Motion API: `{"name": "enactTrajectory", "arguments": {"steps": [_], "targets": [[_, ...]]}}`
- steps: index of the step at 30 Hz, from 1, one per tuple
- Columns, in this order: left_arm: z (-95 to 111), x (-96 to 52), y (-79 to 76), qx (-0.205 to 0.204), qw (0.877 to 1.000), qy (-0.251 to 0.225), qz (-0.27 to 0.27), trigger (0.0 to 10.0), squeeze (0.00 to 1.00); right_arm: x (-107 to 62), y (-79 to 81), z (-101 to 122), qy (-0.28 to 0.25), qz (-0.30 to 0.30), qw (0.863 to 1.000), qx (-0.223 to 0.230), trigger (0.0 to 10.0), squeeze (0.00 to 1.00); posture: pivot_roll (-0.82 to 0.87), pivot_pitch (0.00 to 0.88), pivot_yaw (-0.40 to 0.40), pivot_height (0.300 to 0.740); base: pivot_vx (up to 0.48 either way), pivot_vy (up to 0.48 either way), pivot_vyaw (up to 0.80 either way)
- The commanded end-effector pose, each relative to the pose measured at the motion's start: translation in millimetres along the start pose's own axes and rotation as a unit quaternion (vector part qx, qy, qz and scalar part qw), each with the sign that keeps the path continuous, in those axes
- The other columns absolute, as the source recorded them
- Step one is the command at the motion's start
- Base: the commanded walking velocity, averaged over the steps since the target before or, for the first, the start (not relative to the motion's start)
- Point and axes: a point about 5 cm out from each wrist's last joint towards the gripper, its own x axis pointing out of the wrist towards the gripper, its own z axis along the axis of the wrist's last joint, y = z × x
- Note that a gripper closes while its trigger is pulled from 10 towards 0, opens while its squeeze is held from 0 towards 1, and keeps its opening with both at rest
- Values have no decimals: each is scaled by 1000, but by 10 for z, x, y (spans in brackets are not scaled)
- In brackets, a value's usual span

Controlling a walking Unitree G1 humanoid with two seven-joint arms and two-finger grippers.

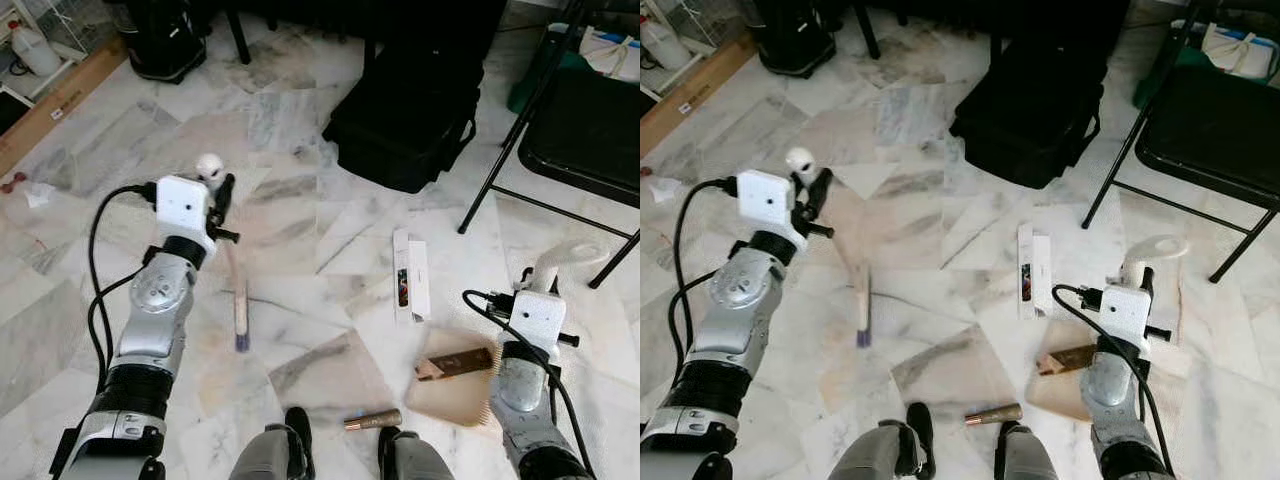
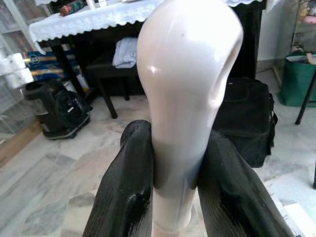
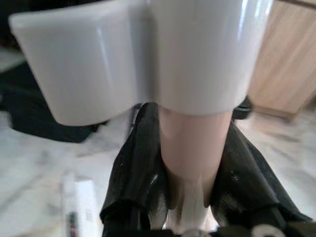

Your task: Sweep floor

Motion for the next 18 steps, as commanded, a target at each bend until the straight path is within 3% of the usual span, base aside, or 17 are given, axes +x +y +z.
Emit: {"name": "enactTrajectory", "arguments": {"steps": [1,11,18], "targets": [[11,-3,65,13,1000,-13,11,10000,0,4,80,95,-24,12,999,27,10000,0,100,201,124,740,0,0,0],[13,22,140,24,999,-23,16,10000,0,-60,214,101,-14,23,997,66,10000,0,108,141,134,740,0,0,0],[-20,27,85,28,999,-23,8,10000,0,-47,264,137,-7,15,994,105,10000,0,101,97,139,740,0,0,0]]}}
